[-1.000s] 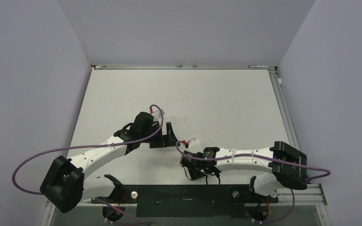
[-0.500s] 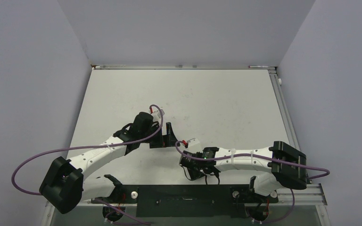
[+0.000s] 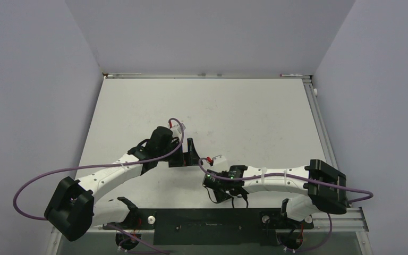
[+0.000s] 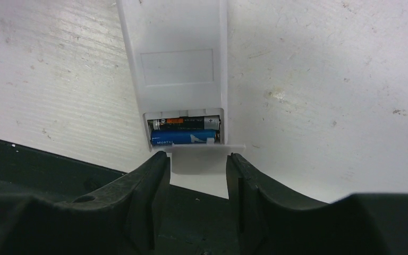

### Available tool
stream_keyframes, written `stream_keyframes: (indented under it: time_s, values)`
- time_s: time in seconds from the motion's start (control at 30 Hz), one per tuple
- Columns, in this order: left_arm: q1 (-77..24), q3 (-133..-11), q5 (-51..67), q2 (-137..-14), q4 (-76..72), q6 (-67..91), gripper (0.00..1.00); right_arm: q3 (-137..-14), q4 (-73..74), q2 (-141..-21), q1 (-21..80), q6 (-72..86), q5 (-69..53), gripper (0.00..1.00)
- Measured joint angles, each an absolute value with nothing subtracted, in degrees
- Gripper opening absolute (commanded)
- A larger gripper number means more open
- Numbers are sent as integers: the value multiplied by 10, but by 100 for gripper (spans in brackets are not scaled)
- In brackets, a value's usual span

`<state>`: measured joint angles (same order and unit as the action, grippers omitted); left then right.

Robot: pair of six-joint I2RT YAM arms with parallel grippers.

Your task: Load the batteries into the remote control

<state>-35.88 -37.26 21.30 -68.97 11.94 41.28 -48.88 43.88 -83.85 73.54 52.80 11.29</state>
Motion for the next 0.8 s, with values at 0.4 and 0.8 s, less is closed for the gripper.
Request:
stream_keyframes:
  time_s: [0.4,0.8]
  values:
    - [-359,-372,214,-682,119,413,92,-509,453,-837,736,532,121,32]
    - [-359,-358,218,-658,118,413,92,-513,474,-782,736,546,137,49]
